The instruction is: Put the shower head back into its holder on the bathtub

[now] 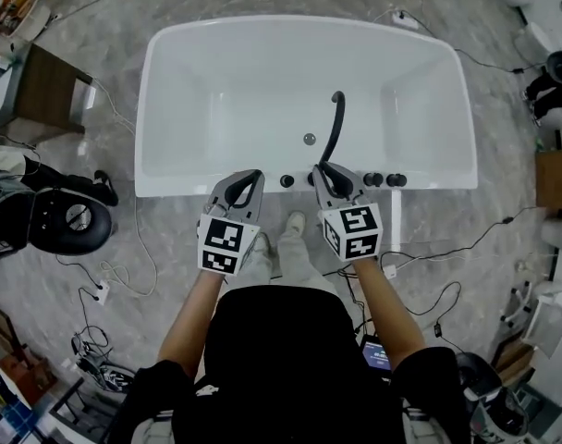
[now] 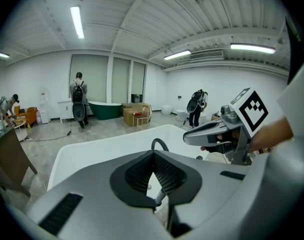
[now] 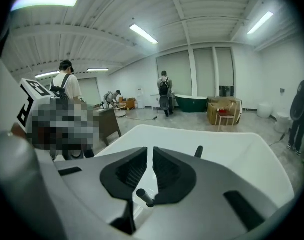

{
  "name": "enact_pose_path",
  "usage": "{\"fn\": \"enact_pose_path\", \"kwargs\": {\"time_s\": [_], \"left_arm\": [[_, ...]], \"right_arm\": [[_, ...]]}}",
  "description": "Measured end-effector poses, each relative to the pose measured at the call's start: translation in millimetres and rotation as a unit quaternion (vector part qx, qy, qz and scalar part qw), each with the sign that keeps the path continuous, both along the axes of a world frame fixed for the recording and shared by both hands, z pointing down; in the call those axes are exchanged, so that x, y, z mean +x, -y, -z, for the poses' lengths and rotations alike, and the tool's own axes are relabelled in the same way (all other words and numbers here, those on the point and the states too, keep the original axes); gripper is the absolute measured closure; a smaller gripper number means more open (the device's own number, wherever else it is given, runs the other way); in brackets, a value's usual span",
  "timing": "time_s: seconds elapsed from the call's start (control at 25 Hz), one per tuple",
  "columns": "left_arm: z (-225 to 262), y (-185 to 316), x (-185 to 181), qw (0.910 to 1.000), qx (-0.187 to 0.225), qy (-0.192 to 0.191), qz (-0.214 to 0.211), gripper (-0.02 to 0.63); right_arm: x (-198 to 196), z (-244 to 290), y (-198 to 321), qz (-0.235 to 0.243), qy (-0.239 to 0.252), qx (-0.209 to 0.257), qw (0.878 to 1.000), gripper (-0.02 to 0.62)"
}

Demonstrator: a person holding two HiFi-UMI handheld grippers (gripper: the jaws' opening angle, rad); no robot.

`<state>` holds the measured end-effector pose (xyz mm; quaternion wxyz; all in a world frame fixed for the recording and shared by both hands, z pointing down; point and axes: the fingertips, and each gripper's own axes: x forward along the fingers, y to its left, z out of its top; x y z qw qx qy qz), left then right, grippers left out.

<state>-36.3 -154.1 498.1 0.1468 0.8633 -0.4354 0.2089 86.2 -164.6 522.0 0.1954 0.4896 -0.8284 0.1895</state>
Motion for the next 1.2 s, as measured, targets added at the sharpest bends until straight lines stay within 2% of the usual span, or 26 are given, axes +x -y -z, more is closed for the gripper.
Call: {"fn": "enact_pose_path", "kwargs": {"time_s": [0.12,0.28,0.4,0.76,1.2], "left_arm": [[23,1,3,0.9998,0.006,-0.019,0.003,0.592],[62,3,2,0.9988,0.043,-0.023,0.007,0.592],[87,5,2,0.9975,0.056,-0.042,0.012,0.592],[145,10,-1,0.9919,0.116,-0.051,0.012,0.592],[215,18,9,0.9802,0.188,-0.062,-0.004,0.592]], "right_arm": [[4,22,-5,-0.004,0.003,0.016,1.0,0.566],[4,57,-12,0.0,0.001,0.042,0.999,0.571],[4,89,-12,0.0,0.006,0.07,0.997,0.572],[0,172,-3,-0.001,0.02,0.153,0.988,0.572],[6,225,12,-0.009,0.028,0.205,0.978,0.572]]}}
